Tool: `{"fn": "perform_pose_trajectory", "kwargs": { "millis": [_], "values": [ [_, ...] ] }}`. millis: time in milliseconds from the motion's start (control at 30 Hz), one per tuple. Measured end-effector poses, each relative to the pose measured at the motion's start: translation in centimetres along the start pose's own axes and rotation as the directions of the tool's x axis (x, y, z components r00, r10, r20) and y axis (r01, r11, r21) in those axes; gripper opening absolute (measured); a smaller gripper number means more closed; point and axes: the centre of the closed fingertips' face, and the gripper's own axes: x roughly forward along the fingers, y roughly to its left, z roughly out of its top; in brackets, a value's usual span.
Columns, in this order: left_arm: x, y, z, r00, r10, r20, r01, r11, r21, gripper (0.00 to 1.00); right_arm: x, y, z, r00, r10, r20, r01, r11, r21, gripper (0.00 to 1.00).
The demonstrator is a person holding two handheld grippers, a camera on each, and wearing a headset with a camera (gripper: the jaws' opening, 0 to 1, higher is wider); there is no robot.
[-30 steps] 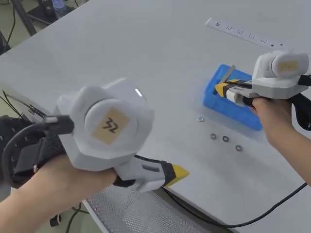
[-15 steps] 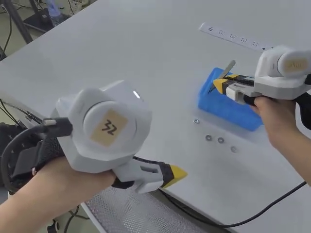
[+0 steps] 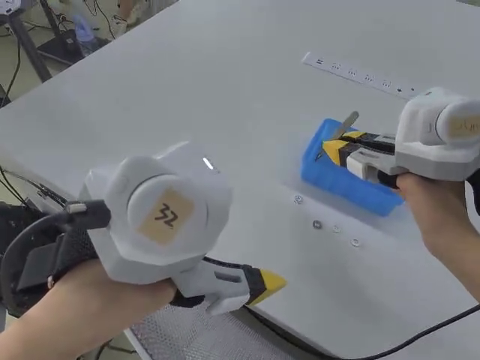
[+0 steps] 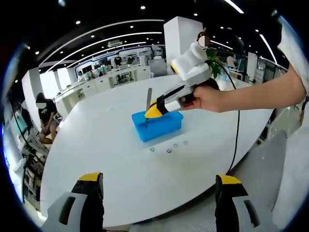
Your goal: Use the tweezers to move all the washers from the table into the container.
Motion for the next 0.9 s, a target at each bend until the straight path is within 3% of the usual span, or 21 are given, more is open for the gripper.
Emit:
{"fn": "perform_pose_trajectory", "kwargs": {
  "millis": [533,900],
  "values": [
    [-0.1,0.6,-0.7,0.9997,0.018,-0.018,-0.019,1.0,-0.014,0.99,2.5,1.9,-4.5,0.9925,0.058,-0.108,-0.057,0.998,0.01,0.03],
    [0.0,0.7,-0.9,0.9994,0.019,-0.028,-0.019,1.0,-0.012,0.99,2.8,1.9,-5.0,0.9907,0.053,-0.126,-0.052,0.999,0.009,0.03]
  ]
}}
